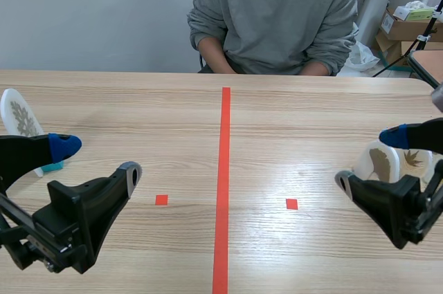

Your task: Do the leaf sorting experiment

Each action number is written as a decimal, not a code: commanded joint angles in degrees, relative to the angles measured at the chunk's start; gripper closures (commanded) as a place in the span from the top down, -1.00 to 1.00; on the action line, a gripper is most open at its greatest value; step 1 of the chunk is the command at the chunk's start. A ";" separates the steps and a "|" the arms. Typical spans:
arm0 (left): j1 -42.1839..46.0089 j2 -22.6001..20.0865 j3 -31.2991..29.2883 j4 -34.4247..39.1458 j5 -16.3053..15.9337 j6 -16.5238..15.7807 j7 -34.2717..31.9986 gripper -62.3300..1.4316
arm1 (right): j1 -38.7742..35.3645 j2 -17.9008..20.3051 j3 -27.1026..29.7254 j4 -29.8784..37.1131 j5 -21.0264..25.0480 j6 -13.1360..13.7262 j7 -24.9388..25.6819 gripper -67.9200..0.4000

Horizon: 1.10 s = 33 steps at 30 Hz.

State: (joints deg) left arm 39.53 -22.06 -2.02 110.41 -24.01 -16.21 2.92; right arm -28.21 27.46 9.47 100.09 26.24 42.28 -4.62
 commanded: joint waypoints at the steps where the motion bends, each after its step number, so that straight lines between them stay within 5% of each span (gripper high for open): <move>1: 0.44 0.28 -0.04 1.20 -0.22 -0.07 -0.96 0.82 | -0.70 0.85 0.26 1.22 1.31 0.44 0.61 0.74; 18: 0.44 0.26 -0.04 1.18 -0.20 -0.07 -0.94 0.82 | -7.21 5.40 0.26 11.45 4.68 0.44 -1.16 0.74; 33: 0.46 0.26 -0.04 1.18 -0.20 -0.07 -0.94 0.82 | -7.19 5.38 0.26 11.65 5.31 0.44 -2.43 0.74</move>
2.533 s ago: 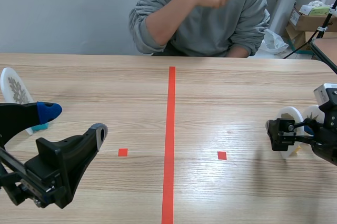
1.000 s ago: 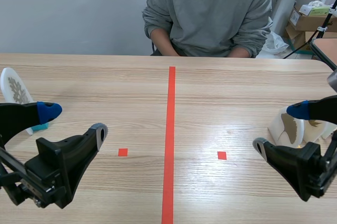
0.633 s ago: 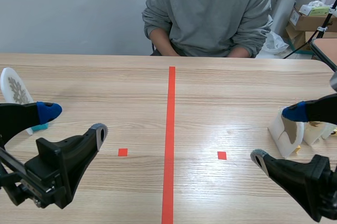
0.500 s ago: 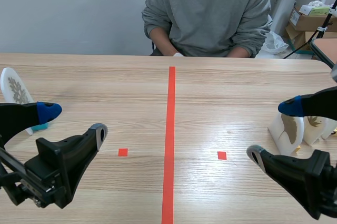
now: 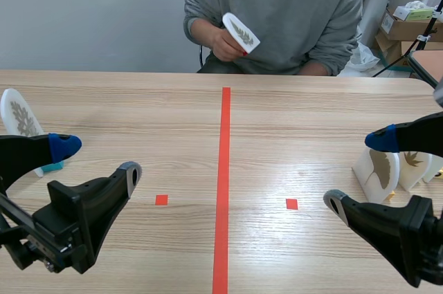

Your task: Do the leaf sorting experiment

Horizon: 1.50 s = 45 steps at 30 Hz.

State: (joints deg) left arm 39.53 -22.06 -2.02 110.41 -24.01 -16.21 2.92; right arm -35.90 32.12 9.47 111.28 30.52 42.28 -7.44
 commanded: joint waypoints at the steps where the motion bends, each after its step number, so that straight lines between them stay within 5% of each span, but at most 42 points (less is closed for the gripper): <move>1: 0.46 0.26 -0.04 1.18 -0.20 -0.07 -0.94 0.82 | 0.50 0.72 0.26 0.46 1.03 0.44 0.15 0.74; 45: 0.44 -0.02 -0.04 -3.39 -0.39 2.95 -2.97 0.83 | 0.50 0.70 0.26 0.46 1.03 0.44 0.02 0.74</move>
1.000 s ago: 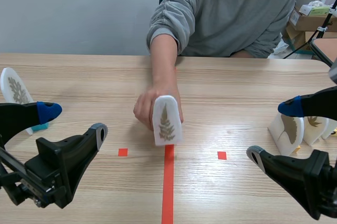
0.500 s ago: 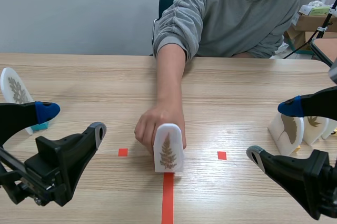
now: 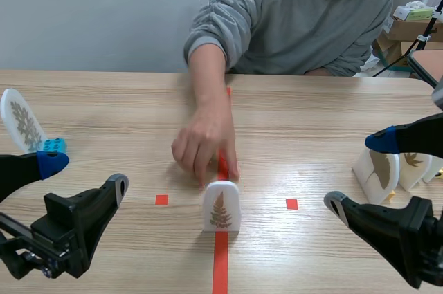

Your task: Do the leaf sorting experiment

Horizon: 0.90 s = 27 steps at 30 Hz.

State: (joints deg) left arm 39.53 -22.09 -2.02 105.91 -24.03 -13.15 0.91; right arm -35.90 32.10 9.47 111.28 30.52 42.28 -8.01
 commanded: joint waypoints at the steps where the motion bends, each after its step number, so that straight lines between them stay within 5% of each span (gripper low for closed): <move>1: 0.44 0.00 -0.04 1.11 -0.37 -0.13 -0.96 0.83 | 0.50 0.72 0.26 0.46 1.03 0.44 0.59 0.74; 27: 0.44 -0.02 -0.04 1.11 -0.35 -0.33 -4.55 0.83 | 0.50 0.72 0.26 0.46 1.01 0.44 0.59 0.74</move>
